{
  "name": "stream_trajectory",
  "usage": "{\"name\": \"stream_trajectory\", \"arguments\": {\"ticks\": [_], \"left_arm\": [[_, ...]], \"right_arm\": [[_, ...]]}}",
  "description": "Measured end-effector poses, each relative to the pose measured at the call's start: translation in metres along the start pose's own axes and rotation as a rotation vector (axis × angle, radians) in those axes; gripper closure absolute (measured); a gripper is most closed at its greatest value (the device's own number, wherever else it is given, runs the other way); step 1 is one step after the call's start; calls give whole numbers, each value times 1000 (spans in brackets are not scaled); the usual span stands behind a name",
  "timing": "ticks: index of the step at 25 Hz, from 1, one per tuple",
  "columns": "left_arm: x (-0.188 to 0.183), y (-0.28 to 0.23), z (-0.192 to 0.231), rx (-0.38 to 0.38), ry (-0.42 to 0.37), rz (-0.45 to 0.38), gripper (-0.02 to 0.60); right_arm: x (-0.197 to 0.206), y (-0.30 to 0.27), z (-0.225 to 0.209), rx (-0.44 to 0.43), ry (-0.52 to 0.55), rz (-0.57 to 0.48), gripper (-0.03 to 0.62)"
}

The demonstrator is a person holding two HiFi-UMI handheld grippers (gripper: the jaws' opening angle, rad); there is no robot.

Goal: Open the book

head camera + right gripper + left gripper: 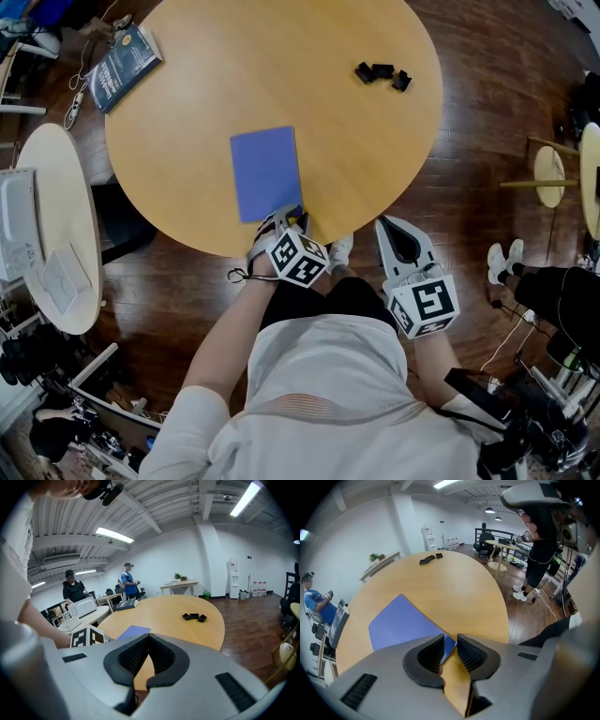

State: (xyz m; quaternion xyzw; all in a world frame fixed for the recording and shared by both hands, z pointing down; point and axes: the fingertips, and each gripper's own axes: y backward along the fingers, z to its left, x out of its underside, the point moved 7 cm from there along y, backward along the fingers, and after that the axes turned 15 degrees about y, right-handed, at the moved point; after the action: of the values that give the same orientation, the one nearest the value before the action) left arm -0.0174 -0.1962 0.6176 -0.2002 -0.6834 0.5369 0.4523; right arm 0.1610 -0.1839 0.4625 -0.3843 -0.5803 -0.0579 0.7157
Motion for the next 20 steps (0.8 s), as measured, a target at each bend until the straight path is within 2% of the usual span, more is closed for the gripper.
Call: {"name": "stream_trajectory", "arguments": {"ticks": [2,5,10,13,17,20], "left_arm": [[-1,0,1,5,6,0,486],[-1,2,1,18,27,3,535],[-2,2,2,7,26,-5,558],[-3,5,3,14,62,-19,568],[-9,21,7,53,172,-67,569],[-16,46,17,146,342,-164,569]], "right_arm": [[-1,-1,1,0,0,0,599],[-2,-1,2,-1,1,-1,599],[-1,-3,1,3,-2,-1,599],[0,-3,1,0,-4,2,599],[-3,-5,2,-7,-1,-6,599],[-10,-9,5,-14,5,-18,599]]}}
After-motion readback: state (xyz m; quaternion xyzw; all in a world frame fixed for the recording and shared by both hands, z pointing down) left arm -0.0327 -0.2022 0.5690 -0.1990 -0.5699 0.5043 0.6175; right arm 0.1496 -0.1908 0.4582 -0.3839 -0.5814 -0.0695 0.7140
